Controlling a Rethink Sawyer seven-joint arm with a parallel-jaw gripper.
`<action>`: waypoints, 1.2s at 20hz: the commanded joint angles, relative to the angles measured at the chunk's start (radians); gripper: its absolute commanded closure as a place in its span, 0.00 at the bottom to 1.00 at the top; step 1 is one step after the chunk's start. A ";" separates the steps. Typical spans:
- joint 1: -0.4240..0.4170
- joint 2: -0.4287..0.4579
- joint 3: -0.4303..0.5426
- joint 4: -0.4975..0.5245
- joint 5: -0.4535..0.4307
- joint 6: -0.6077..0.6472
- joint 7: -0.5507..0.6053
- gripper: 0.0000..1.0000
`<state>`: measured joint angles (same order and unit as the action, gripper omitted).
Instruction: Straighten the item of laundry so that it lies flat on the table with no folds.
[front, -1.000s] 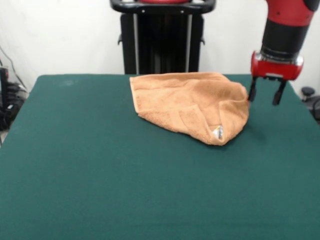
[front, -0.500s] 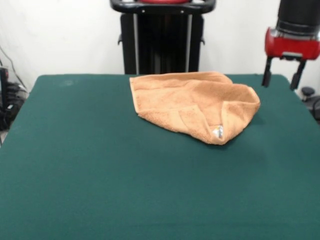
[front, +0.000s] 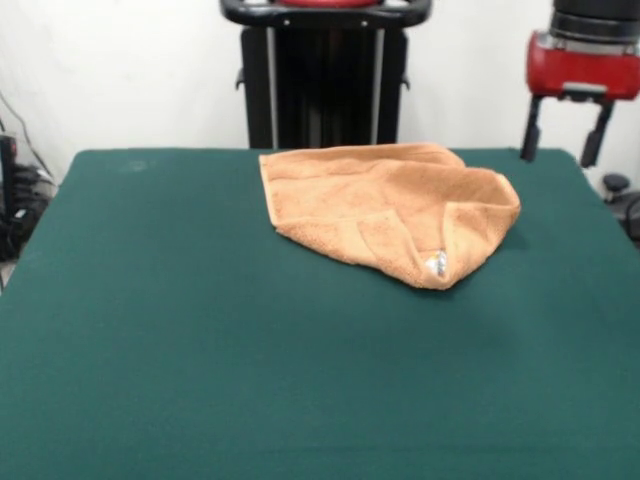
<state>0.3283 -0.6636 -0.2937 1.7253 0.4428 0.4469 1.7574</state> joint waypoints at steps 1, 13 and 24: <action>-0.092 0.050 0.098 0.103 -0.061 -0.096 0.107 0.00; -0.158 0.079 0.168 0.132 -0.106 -0.200 0.128 0.00; -0.182 0.127 0.201 0.104 -0.130 -0.259 0.146 0.00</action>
<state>0.1465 -0.6435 -0.2448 1.7813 0.3502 0.2379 1.7574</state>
